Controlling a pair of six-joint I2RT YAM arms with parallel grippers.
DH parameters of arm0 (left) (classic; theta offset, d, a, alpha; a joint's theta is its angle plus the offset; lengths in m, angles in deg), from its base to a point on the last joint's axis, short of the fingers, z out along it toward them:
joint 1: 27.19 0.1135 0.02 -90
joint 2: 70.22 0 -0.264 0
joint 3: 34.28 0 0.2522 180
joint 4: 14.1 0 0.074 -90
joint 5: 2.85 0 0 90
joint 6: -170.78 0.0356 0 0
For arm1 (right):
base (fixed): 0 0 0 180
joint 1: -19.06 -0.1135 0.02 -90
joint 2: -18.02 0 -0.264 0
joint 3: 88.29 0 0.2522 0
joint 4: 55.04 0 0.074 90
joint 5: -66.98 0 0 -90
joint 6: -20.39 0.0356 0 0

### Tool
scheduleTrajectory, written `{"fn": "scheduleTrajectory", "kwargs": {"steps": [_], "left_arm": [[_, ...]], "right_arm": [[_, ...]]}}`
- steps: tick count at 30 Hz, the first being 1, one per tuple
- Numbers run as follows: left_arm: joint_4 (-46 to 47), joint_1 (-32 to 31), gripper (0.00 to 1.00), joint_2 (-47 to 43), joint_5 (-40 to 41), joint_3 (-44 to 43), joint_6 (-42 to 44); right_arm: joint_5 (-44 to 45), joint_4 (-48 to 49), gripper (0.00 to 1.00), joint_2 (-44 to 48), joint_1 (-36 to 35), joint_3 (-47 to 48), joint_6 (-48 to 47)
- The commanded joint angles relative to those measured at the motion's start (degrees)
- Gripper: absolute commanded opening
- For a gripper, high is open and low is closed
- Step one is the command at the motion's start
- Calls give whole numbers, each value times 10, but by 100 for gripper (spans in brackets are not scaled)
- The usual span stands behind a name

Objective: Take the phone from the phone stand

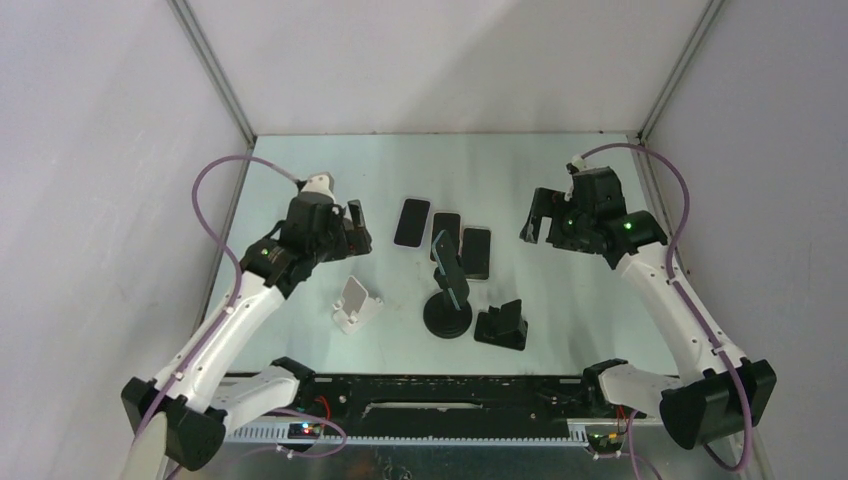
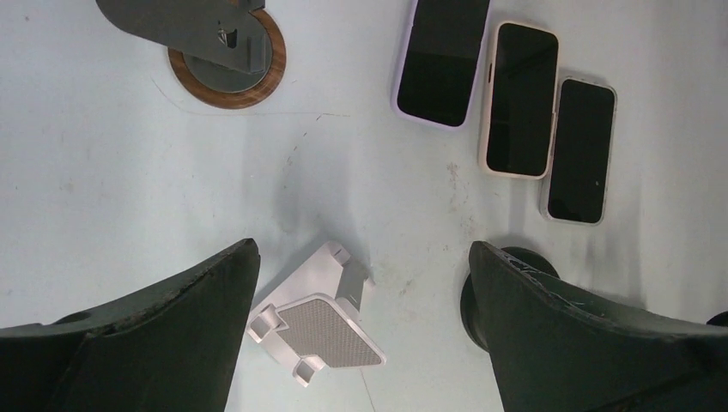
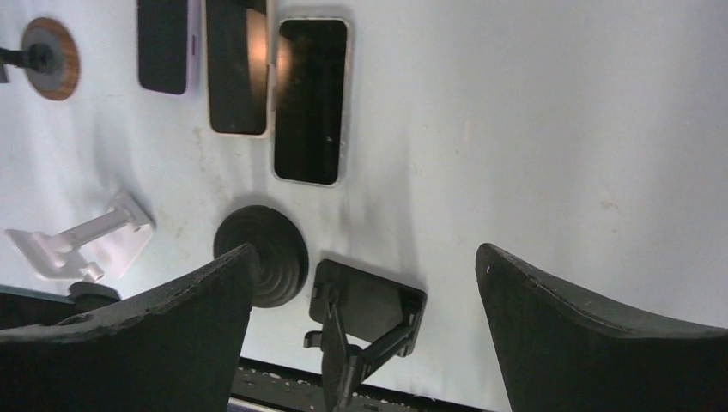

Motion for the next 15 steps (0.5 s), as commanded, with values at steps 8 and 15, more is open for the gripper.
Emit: {"fn": "scheduleTrajectory", "kwargs": {"steps": [8, 15], "left_arm": [[50, -4, 100, -40, -72, -26, 87], [116, -3, 100, -69, -93, 2, 66]], "right_arm": [[-105, 36, 99, 39, 8, 50, -65], [-84, 34, 99, 85, 33, 83, -77]]}}
